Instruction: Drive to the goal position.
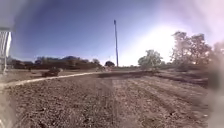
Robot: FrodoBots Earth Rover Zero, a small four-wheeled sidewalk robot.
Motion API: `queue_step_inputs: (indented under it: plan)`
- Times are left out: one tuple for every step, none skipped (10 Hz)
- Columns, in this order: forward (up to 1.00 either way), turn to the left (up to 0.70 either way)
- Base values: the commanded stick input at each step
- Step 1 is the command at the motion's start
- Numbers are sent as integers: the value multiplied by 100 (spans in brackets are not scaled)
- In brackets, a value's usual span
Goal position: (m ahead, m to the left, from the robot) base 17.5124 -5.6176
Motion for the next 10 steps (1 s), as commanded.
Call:
queue_step_inputs:
  plan:
    - [50, 0]
    - [50, 0]
    - [50, 0]
    - [50, 30]
    - [50, 43]
    - [50, 38]
    - [50, 20]
    - [50, 0]
    - [50, 0]
    - [50, 0]
